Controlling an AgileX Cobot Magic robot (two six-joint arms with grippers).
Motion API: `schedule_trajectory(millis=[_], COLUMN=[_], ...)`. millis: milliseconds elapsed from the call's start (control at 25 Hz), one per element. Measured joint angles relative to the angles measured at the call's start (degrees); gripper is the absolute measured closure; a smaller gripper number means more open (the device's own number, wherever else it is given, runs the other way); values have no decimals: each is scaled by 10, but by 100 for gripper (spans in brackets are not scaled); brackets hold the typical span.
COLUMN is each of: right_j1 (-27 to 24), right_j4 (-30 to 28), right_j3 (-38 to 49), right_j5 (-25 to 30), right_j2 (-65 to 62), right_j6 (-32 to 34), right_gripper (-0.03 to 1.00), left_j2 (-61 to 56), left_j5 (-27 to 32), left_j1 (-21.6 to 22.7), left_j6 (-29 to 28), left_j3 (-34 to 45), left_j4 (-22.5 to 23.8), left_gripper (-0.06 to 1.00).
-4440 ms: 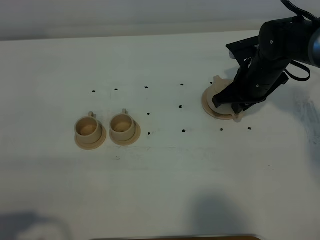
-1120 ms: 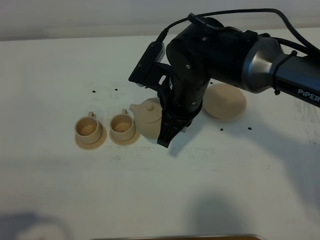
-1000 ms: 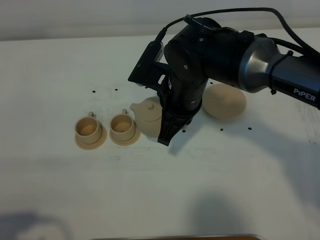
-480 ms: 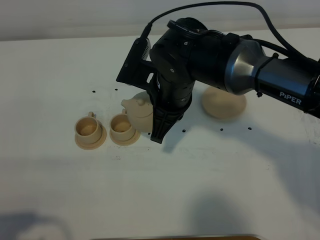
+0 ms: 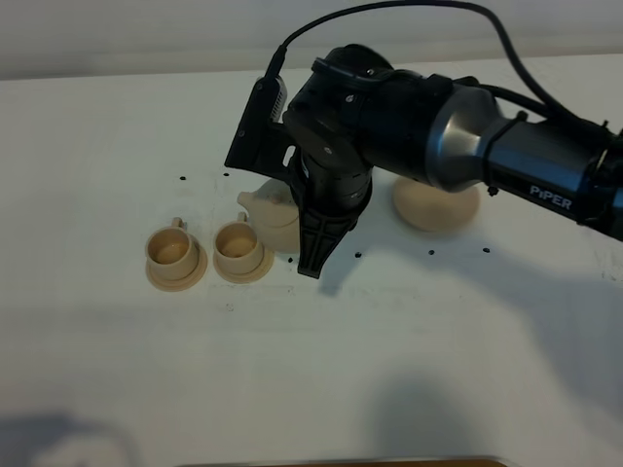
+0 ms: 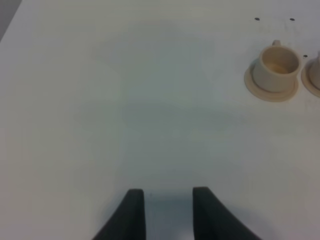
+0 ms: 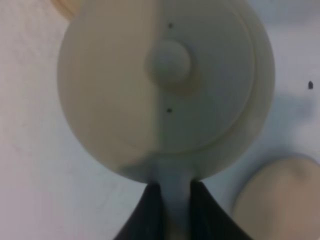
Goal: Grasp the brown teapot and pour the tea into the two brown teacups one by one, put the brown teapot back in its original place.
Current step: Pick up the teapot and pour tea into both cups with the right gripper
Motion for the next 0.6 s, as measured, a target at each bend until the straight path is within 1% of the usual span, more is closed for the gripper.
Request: schedule_trajectory(millis=[400, 600], right_j1=[12, 13], right_j4=[-37, -42], right_j3=[-1, -2], right_j5=[0, 0], right_j2=[11, 13], right_j6=[-5, -20], right_gripper=[88, 88], left_j2=[0, 0], left_j5=[0, 0], left_j1=[0, 0], left_j6=[0, 0], left_j3=[0, 0], left_j4=[0, 0], left_gripper=[64, 64])
